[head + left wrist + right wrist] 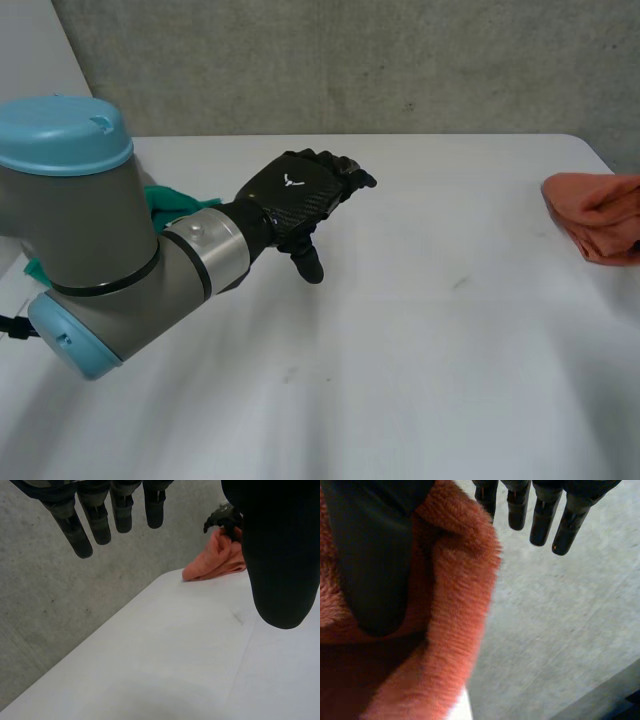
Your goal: Fold the laundry.
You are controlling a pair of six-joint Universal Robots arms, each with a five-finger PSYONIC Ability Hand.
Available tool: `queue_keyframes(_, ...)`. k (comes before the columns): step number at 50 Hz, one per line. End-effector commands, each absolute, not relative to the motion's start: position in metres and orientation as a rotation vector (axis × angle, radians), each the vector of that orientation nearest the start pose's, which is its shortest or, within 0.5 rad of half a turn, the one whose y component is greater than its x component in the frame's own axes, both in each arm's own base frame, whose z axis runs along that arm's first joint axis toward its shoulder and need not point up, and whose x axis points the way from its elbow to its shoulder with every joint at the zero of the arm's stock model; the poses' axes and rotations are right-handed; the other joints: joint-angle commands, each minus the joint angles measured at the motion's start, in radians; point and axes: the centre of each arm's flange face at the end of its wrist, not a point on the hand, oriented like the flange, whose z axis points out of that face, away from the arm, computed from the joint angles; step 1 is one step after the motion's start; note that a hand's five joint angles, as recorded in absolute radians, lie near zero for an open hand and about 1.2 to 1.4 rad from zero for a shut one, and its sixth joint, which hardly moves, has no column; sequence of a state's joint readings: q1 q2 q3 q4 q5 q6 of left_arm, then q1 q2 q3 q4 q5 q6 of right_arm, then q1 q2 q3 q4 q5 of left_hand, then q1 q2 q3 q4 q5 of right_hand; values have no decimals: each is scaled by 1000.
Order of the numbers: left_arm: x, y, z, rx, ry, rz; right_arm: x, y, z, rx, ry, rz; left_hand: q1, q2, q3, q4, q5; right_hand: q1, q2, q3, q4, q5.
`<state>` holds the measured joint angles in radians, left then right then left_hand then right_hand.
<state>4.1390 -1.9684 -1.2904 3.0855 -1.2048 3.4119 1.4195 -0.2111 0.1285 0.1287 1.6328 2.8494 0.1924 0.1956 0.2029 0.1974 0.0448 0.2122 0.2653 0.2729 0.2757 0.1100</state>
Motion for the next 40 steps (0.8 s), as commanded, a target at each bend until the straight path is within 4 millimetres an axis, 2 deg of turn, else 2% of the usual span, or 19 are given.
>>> queue_keyframes(1, -341, -226, 250, 1539, 2393, -2230, 32, -530, 130, -228, 2785, -2076, -8, -11, -19, -13, -35, -38, -91, -98, -101, -110)
queue_keyframes(5, -339, -226, 250, 1535, 2397, -2225, 28, -515, 130, -401, 2938, -1903, -8, -11, -19, -13, -35, -38, -91, -98, -101, -110)
queue_keyframes(6, -339, -226, 250, 1536, 2399, -2223, 28, -513, 130, -442, 2965, -1885, -8, -11, -19, -13, -35, -38, -91, -98, -101, -110)
queue_keyframes(9, -339, -225, 250, 1535, 2397, -2225, 11, -510, 143, -514, 3038, -1896, -8, -11, -19, -13, -35, -38, -91, -98, -101, -110)
queue_keyframes(10, -339, -225, 250, 1535, 2397, -2225, -6, -511, 157, -483, 3060, -1957, -11, -14, -22, -16, -38, -38, -91, -98, -101, -110)
queue_keyframes(13, -339, -225, 250, 1536, 2399, -2223, -22, -513, 181, -464, 3045, -2079, -11, -14, -22, -16, -38, -38, -91, -98, -101, -110)
queue_keyframes(14, -339, -225, 250, 1538, 2397, -2225, -26, -515, 197, -468, 3010, -2171, -11, -14, -22, -16, -38, -38, -91, -98, -101, -110)
queue_keyframes(21, -337, -222, 260, 1529, 2366, -2262, -24, -516, 248, -630, 2931, -2445, -14, -17, -25, -19, -41, -38, -91, -98, -101, -110)
queue_keyframes(24, -335, -221, 271, 1514, 2326, -2308, 1, -513, 275, -699, 2815, -2576, -14, -17, -25, -19, -41, -38, -91, -98, -101, -110)
queue_keyframes(25, -334, -221, 274, 1507, 2316, -2320, 26, -511, 289, -724, 2705, -2649, -14, -17, -25, -19, -41, -38, -91, -98, -101, -110)
queue_keyframes(28, -329, -227, 288, 1424, 2242, -2394, 74, -504, 307, -754, 2506, -2731, -17, -20, -27, -22, -44, -38, -91, -98, -101, -110)
queue_keyframes(29, -324, -234, 296, 1344, 2194, -2437, 101, -498, 315, -757, 2402, -2742, -17, -20, -28, -22, -44, -38, -91, -98, -101, -110)
queue_keyframes(31, -319, -241, 302, 1276, 2151, -2469, 126, -490, 317, -762, 2321, -2711, -18, -21, -28, -23, -45, -38, -91, -98, -101, -110)
queue_keyframes(32, -316, -246, 305, 1237, 2124, -2485, 149, -481, 314, -779, 2263, -2644, -18, -21, -28, -23, -45, -38, -91, -98, -101, -110)
queue_keyframes(35, -300, -268, 317, 1088, 2040, -2531, 182, -464, 306, -824, 2183, -2504, -17, -20, -28, -22, -44, -38, -91, -98, -101, -110)
queue_keyframes(36, -294, -276, 319, 1054, 2023, -2531, 201, -450, 300, -862, 2136, -2400, -17, -20, -28, -22, -44, -38, -91, -98, -101, -110)
queue_keyframes(37, -280, -290, 320, 999, 2015, -2512, 212, -441, 296, -883, 2111, -2342, -17, -20, -28, -22, -44, -38, -91, -98, -101, -110)
queue_keyframes(39, -266, -303, 320, 951, 2015, -2482, 232, -423, 288, -937, 2069, -2230, -11, -14, -22, -16, -38, -38, -91, -98, -101, -110)
queue_keyframes(40, -251, -318, 315, 909, 2037, -2442, 251, -400, 280, -1002, 2027, -2122, -5, -9, -16, -10, -32, -38, -91, -98, -101, -110)
